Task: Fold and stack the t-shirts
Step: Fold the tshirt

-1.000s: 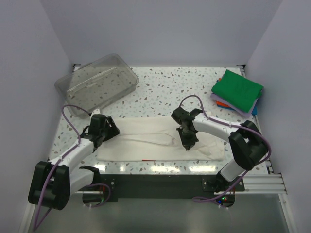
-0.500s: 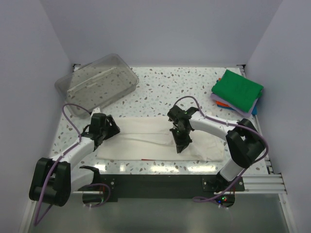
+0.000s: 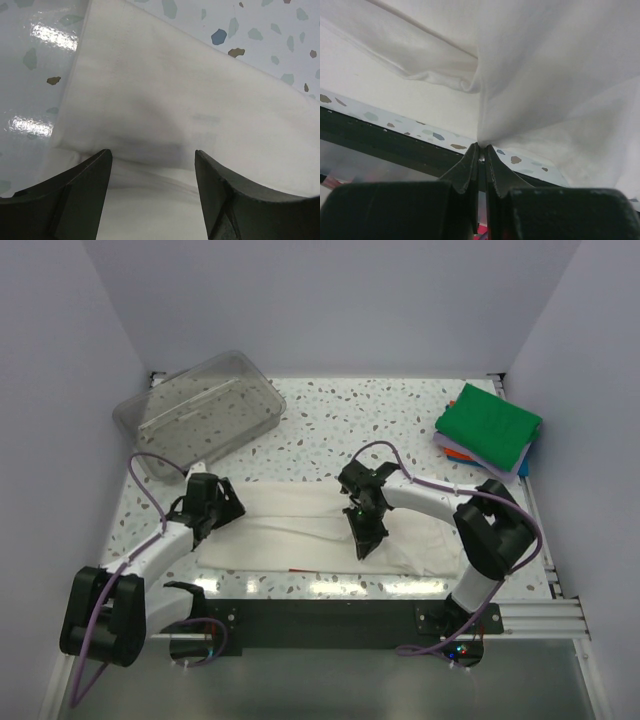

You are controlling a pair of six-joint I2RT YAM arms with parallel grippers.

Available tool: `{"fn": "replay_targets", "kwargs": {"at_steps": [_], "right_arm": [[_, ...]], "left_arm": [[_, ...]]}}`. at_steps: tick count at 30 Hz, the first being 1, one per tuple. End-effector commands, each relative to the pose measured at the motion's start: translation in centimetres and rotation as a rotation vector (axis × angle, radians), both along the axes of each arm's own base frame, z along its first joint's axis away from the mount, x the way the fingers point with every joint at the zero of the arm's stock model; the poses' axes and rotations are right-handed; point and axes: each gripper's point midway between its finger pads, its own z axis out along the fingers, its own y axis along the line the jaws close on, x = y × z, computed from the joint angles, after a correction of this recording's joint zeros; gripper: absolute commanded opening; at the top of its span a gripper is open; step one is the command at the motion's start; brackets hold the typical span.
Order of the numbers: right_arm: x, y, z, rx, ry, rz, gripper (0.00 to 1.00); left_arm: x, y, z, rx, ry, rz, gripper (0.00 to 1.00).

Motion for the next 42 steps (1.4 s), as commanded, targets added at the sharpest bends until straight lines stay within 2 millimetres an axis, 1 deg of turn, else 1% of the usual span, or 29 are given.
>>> {"fn": "replay_targets", "kwargs": {"at_steps": [1, 5, 9, 11, 14, 15, 16, 17, 18, 20, 21, 22, 23, 25, 26, 27, 29, 30, 31, 32, 33, 34, 35, 36, 38, 39, 42], "right_arm": [[0.6, 2.5, 1.0, 0.089, 0.002, -0.033, 0.04], [0.7, 3.1, 1.0, 0.116, 0.005, -0.053, 0.04], [0.7, 3.1, 0.7, 0.113, 0.01, -0.064, 0.05], [0.8, 3.2, 0.7, 0.114, 0.007, -0.064, 0.1], [0.9, 3.1, 0.8, 0.11, 0.006, -0.064, 0.26], [1.1, 3.3, 1.1, 0.113, -0.006, -0.061, 0.33], [1.3, 3.3, 1.4, 0.115, -0.015, -0.056, 0.45], [1.4, 3.3, 1.9, 0.114, -0.022, -0.051, 0.49], [1.8, 3.1, 2.1, 0.098, -0.046, -0.051, 0.57], [2.1, 2.4, 2.9, 0.069, -0.069, -0.038, 0.63], [3.1, 2.2, 3.5, 0.05, -0.114, -0.038, 0.69], [3.2, 1.6, 4.0, 0.036, -0.123, -0.03, 0.7], [3.6, 1.5, 4.5, 0.03, -0.14, -0.034, 0.72], [4.6, 0.5, 4.9, 0.015, -0.161, -0.051, 0.74], [5.0, 0.1, 5.2, 0.018, -0.174, -0.062, 0.74], [5.7, -0.8, 5.2, 0.014, -0.178, -0.088, 0.75], [6.4, -2.0, 5.1, 0.013, -0.181, -0.122, 0.75], [7.2, -3.3, 5.0, 0.007, -0.184, -0.165, 0.75], [7.7, -4.0, 4.8, 0.005, -0.193, -0.176, 0.76], [8.0, -5.1, 4.4, -0.02, -0.195, -0.2, 0.76], [8.8, -6.6, 4.1, -0.033, -0.197, -0.249, 0.76], [9.5, -7.3, 3.9, -0.034, -0.209, -0.266, 0.76], [10.1, -8.9, 3.5, -0.049, -0.209, -0.318, 0.76], [10.6, -9.5, 3.3, -0.054, -0.217, -0.341, 0.76], [11.9, -10.6, 2.7, -0.062, -0.247, -0.384, 0.76], [12.4, -11.6, 2.2, -0.087, -0.249, -0.414, 0.76], [14.1, -13.0, 1.4, -0.122, -0.277, -0.465, 0.76]], "left_arm": [[0.3, 0.9, 1.0, 0.039, -0.019, 0.009, 0.72], [0.1, 0.8, 0.9, 0.034, -0.021, 0.005, 0.72], [0.0, 0.8, 0.9, 0.033, -0.021, 0.004, 0.72], [0.1, 0.8, 1.1, 0.033, -0.029, 0.002, 0.72], [0.4, 0.9, 1.6, 0.041, -0.038, 0.002, 0.72], [0.5, 0.9, 1.9, 0.045, -0.042, -0.001, 0.73], [0.5, 1.0, 2.0, 0.05, -0.042, -0.002, 0.73], [0.9, 1.0, 2.7, 0.054, -0.061, -0.007, 0.73], [1.0, 1.1, 3.0, 0.061, -0.061, -0.008, 0.73], [1.3, 1.2, 3.8, 0.075, -0.081, -0.009, 0.73], [1.5, 1.4, 4.5, 0.089, -0.094, -0.012, 0.74], [1.6, 1.5, 4.9, 0.094, -0.101, -0.014, 0.74], [2.1, 1.4, 5.9, 0.096, -0.128, -0.018, 0.74], [2.3, 1.3, 6.6, 0.103, -0.146, -0.034, 0.74], [2.7, 1.1, 7.2, 0.101, -0.165, -0.039, 0.74], [2.8, 0.7, 7.5, 0.097, -0.175, -0.05, 0.74], [3.4, -0.1, 8.0, 0.077, -0.201, -0.067, 0.74], [3.5, -1.0, 8.1, 0.06, -0.21, -0.093, 0.74], [3.7, -1.7, 8.1, 0.046, -0.217, -0.107, 0.74], [3.9, -2.3, 7.7, 0.033, -0.207, -0.116, 0.74], [4.2, -3.6, 8.0, 0.022, -0.224, -0.148, 0.75], [4.3, -4.3, 7.9, 0.014, -0.223, -0.164, 0.75], [4.9, -5.1, 7.6, 0.005, -0.222, -0.179, 0.75], [4.9, -6.2, 7.4, -0.013, -0.218, -0.21, 0.75], [5.1, -7.2, 6.0, -0.033, -0.192, -0.238, 0.76], [5.7, -7.9, 6.3, -0.063, -0.224, -0.248, 0.76], [6.0, -8.3, 4.8, -0.07, -0.194, -0.254, 0.76]]}}
